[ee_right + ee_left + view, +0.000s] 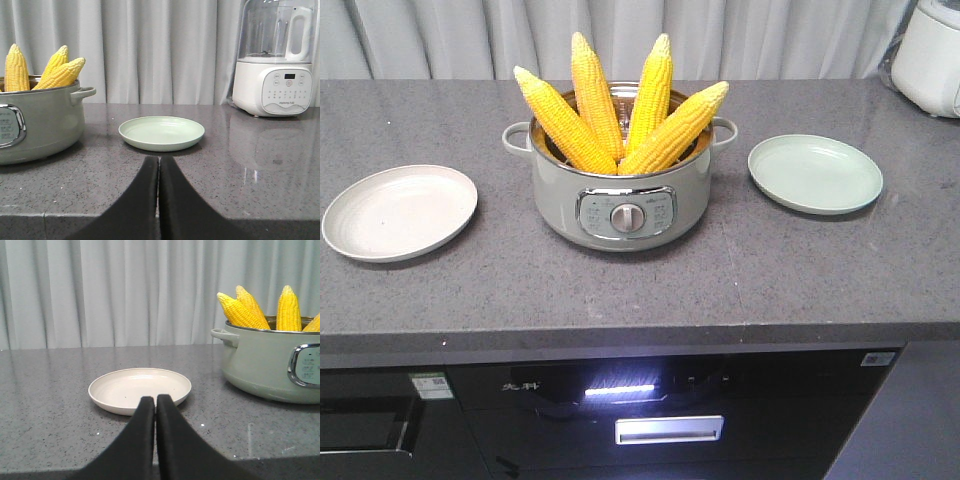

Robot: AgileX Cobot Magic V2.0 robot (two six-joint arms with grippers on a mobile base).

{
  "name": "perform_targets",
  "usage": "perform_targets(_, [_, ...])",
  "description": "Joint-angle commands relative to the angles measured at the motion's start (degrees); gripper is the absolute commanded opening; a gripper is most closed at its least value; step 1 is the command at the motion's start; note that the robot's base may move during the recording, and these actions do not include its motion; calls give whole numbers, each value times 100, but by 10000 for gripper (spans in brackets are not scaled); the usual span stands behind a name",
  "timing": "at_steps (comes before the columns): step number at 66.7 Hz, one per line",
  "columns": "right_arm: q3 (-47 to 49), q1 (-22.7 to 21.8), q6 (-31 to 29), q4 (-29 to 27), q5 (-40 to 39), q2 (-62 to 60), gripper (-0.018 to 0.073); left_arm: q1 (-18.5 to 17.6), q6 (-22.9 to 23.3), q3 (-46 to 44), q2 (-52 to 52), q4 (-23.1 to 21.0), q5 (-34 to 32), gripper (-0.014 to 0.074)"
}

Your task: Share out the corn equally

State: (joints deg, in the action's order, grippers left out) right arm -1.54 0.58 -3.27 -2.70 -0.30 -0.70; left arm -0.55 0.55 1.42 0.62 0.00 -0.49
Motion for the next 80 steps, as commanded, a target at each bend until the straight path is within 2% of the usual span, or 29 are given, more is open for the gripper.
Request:
perform_targets(1, [-50,-20,-38,54,-417,-49,-5,19,20,-98,97,-55,-420,-6])
perform_targets(80, [-50,-20,-38,54,-416,-49,-5,19,20,-98,97,-55,-420,-6])
